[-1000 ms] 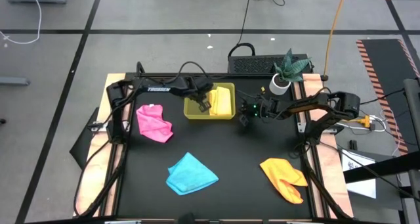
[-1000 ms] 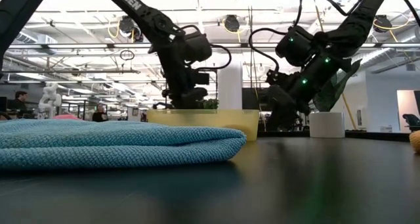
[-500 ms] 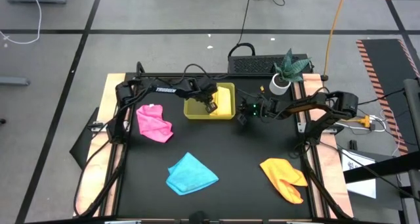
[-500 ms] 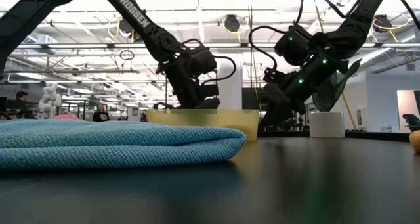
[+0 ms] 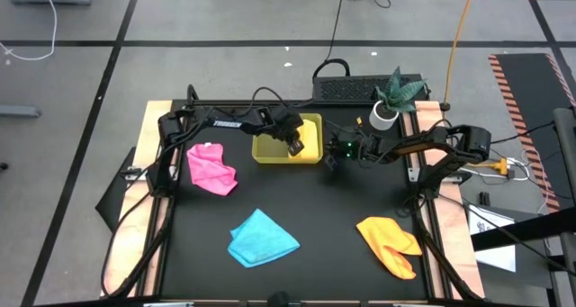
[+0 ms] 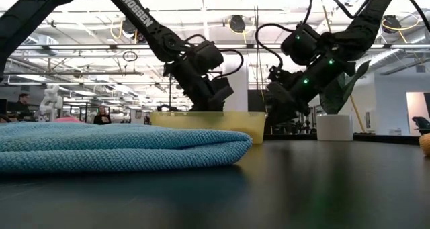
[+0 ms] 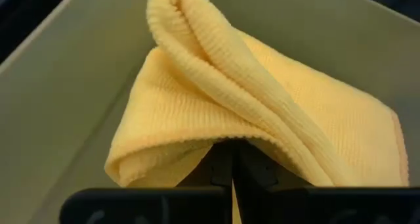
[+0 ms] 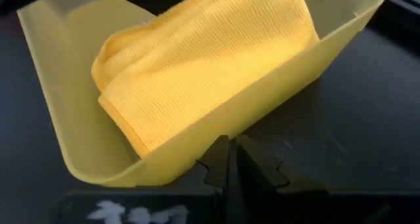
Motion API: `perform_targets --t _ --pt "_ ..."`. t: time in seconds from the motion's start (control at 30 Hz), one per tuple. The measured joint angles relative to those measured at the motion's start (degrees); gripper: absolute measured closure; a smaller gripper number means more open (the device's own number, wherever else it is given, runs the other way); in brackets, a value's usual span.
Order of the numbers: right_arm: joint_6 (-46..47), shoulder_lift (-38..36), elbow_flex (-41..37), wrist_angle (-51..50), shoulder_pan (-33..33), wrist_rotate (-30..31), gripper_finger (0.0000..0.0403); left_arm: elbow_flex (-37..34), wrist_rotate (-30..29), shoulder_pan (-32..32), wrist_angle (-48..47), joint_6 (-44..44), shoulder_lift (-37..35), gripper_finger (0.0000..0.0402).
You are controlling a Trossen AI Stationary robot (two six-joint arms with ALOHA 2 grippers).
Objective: Fold microfiber towels
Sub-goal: Adjust the yellow microfiber cloth in the yellow bin, then fold the orange microfiber cloth
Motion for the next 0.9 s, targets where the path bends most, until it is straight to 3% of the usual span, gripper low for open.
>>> perform_targets --t 0.33,0.43,0.57,0.9 --pt "-0.6 0.0 0.0 1.0 0.2 -1.6 0.038 0.0 2.6 0.6 2.6 -1.8 0.0 0.0396" --pt "-0.9 0.0 0.0 -1.3 0.2 -1.5 0.038 0.0 2.0 0.8 -3.0 -1.6 -1.3 0.0392" --pt "-0.9 0.0 0.0 -4.6 0.2 -0.6 0.038 0.0 -3.0 0.8 -12.4 0.2 -4.4 0.0394" --pt "-2.2 0.0 0.0 -3.8 5.3 18.7 0.038 0.0 -17.1 -3.2 -32.0 0.0 -18.1 0.0389"
